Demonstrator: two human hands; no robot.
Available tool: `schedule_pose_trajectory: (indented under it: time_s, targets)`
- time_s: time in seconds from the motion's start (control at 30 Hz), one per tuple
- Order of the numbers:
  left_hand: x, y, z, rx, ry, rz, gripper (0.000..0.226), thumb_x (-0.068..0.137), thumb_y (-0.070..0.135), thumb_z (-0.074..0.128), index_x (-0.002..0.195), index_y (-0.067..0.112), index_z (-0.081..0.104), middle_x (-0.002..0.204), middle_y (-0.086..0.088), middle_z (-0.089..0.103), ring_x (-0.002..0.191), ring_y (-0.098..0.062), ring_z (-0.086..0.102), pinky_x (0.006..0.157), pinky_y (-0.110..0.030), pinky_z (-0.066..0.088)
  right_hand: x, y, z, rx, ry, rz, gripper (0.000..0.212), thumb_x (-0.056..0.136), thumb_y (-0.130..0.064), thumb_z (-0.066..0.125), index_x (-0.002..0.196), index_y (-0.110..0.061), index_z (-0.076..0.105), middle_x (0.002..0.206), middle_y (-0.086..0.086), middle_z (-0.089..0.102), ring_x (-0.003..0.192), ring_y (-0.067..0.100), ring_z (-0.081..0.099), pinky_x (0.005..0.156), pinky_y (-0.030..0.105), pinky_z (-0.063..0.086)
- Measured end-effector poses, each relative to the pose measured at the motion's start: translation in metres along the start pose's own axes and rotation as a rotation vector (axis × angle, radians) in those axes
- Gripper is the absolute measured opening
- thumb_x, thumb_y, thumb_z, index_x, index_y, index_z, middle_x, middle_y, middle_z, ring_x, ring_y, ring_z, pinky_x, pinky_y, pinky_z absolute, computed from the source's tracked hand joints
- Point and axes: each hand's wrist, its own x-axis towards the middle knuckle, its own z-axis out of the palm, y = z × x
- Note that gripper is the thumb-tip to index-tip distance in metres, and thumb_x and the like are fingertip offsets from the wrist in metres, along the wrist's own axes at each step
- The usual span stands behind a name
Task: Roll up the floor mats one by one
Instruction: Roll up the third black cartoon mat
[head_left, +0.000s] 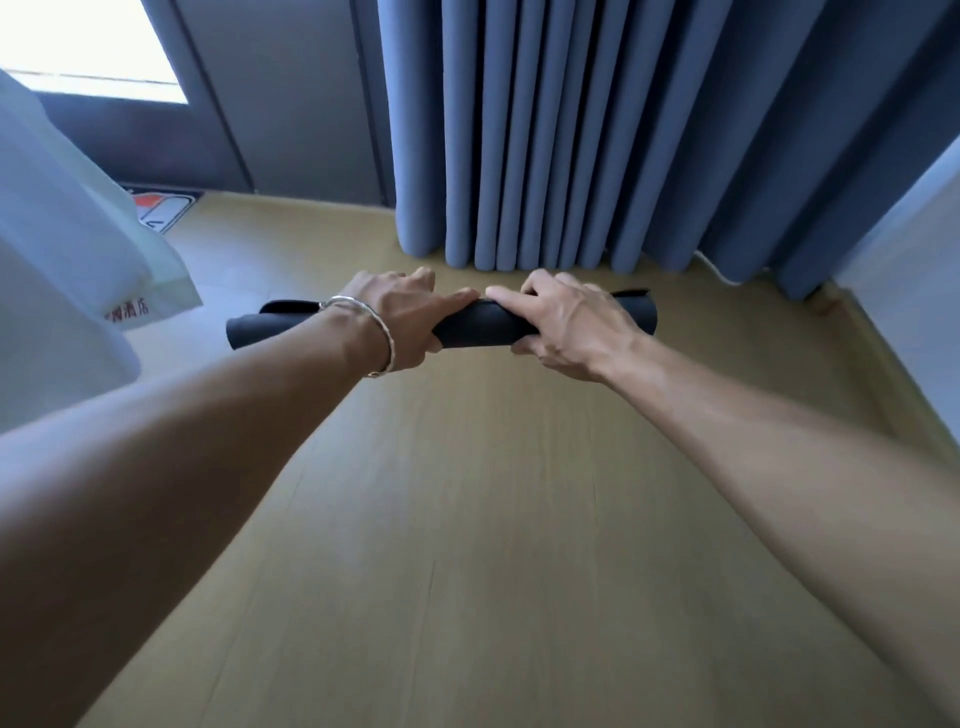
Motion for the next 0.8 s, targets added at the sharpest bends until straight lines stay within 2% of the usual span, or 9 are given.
schedule_pose_trajectory:
  time_s: [0.13,0.2,0.27,0.37,0.47,0.63,0.7,0.8]
  targets:
    - [0.006,-0.030,-0.013,-0.095,0.072,-0.053,0.056,0.093,0.041,0.048,0.141,0.046,0.019,0.103,0.001,0.046,0.078,-0.022,0.048,0.060,-0.031,0.037,0.029,-0.010,-0.021,-0.118,0.115,-0.001,0.055,0.094,-0.030,0.054,0.144,-0.033,0.031,0.129,0.004,0.048,0.121,0.025,0.044,0.106,0.044,0.027]
    - [0.002,-0.046,-0.006,-0.198,0.079,-0.096,0.057,0.091,0.043,0.049,0.141,0.048,0.021,0.099,0.004,0.045,0.081,-0.022,0.049,0.063,-0.032,0.041,0.042,-0.021,-0.026,-0.151,0.140,-0.013,0.053,0.094,-0.027,0.052,0.144,-0.029,0.033,0.138,0.003,0.045,0.131,0.025,0.035,0.112,0.046,0.016]
    - [-0.003,-0.063,0.005,-0.297,0.069,-0.139,0.060,0.088,0.044,0.052,0.141,0.047,0.024,0.101,0.003,0.049,0.090,-0.026,0.054,0.073,-0.036,0.048,0.057,-0.037,-0.031,-0.150,0.132,-0.034,0.053,0.094,-0.023,0.050,0.144,-0.027,0.034,0.147,0.003,0.038,0.140,0.024,0.023,0.115,0.046,0.010]
    - [-0.010,-0.089,0.018,-0.407,0.039,-0.223,0.059,0.085,0.044,0.055,0.138,0.046,0.030,0.102,-0.002,0.054,0.097,-0.031,0.056,0.080,-0.040,0.050,0.086,-0.065,-0.046,-0.127,0.063,-0.061,0.055,0.090,-0.017,0.050,0.143,-0.027,0.038,0.150,0.007,0.033,0.144,0.026,0.015,0.116,0.044,0.011]
    - [-0.016,-0.118,0.008,-0.475,0.070,-0.299,0.054,0.081,0.043,0.058,0.132,0.043,0.040,0.110,-0.003,0.062,0.100,-0.031,0.057,0.082,-0.041,0.050,0.113,-0.098,-0.076,-0.034,0.055,-0.011,0.052,0.086,-0.014,0.050,0.137,-0.023,0.047,0.146,0.013,0.035,0.142,0.028,0.017,0.114,0.042,0.020]
    - [-0.023,-0.157,-0.037,-0.537,0.155,-0.376,0.047,0.077,0.046,0.060,0.122,0.040,0.048,0.107,0.001,0.064,0.096,-0.029,0.059,0.075,-0.036,0.050,0.136,-0.134,-0.123,0.143,0.304,0.142,0.032,0.086,-0.020,0.050,0.117,-0.013,0.051,0.132,0.008,0.039,0.116,0.028,0.042,0.091,0.037,0.041]
    - [-0.021,-0.161,-0.050,-0.534,0.177,-0.402,0.048,0.078,0.046,0.060,0.123,0.041,0.048,0.107,0.001,0.064,0.097,-0.028,0.059,0.070,-0.032,0.047,0.145,-0.136,-0.136,0.344,0.270,0.262,0.025,0.088,-0.029,0.051,0.108,-0.014,0.049,0.125,0.004,0.040,0.101,0.023,0.049,0.077,0.032,0.041]
    - [-0.005,-0.142,-0.058,-0.525,0.197,-0.422,0.048,0.081,0.044,0.058,0.127,0.042,0.045,0.110,0.001,0.063,0.100,-0.027,0.059,0.067,-0.030,0.040,0.146,-0.124,-0.140,0.592,0.206,0.474,0.040,0.088,-0.044,0.054,0.115,-0.014,0.048,0.122,0.003,0.041,0.075,0.018,0.053,0.060,0.024,0.040]
